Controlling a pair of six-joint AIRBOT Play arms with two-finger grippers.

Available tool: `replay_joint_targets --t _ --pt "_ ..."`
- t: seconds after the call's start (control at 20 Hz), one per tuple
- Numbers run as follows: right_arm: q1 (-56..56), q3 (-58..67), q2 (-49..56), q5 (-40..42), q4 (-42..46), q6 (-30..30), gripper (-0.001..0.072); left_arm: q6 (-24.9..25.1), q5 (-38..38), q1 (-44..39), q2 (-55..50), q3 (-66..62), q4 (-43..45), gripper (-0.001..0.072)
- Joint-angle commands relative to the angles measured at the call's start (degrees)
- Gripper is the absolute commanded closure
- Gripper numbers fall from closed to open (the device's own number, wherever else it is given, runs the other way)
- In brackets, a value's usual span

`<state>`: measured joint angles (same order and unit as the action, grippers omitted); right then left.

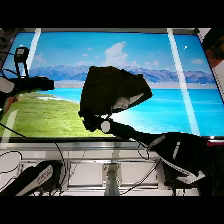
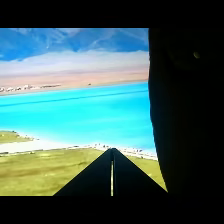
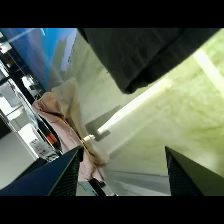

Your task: Fold the clothes and pants, and hang the long-sleeved shirts on hangers.

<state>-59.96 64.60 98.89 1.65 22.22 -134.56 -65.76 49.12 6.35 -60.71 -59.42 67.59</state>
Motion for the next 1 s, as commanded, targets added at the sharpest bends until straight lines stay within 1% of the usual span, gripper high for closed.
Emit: replay_joint_targets --t 0.0,0.2,0.35,0.4,0.45,0.6,0.8,0.85,0.9,0.95 --pt "-0.5 3.0 3.3 4.3 -1.8 -2.6 0.0139 0.2 0.0 0.0 0.0 0.0 -0.2 0.0697" --pt "-0.4 7.3 7.5 6.3 -5.8 -2.6 0.014 0.2 0.0 0.0 0.0 0.0 -0.2 0.0696" --pt "-0.4 7.6 8.5 8.7 -6.2 -2.6 0.0143 0.2 0.1 0.0 0.0 0.0 -0.2 0.0696" --pt "-0.4 7.6 8.5 10.3 -7.5 -2.6 0.0145 0.2 0.1 0.0 0.0 0.0 -0.2 0.0696" --pt "-0.4 7.6 8.5 11.8 -9.0 -2.6 0.0163 0.2 0.1 0.0 0.0 0.0 -0.2 0.0696" --pt "0.0 7.6 8.5 17.9 -14.8 -2.3 0.0163 0.2 0.1 0.0 0.0 0.0 -0.2 0.0696" --pt "1.9 7.6 8.6 17.4 -16.3 -2.3 0.0168 0.2 0.1 0.0 0.0 0.0 -0.2 0.0696" --pt "2.3 7.6 8.5 17.3 -16.3 -2.3 0.0292 0.2 0.1 0.0 0.0 0.0 -0.2 0.0696" --pt "2.6 7.6 8.6 17.3 -16.3 -2.3 0.0468 0.2 0.1 0.0 0.0 0.0 -0.2 0.0696" --pt "2.7 7.6 8.6 17.5 -16.4 -2.3 0.0556 0.2 0.2 0.0 0.0 0.0 -0.2 0.0696"
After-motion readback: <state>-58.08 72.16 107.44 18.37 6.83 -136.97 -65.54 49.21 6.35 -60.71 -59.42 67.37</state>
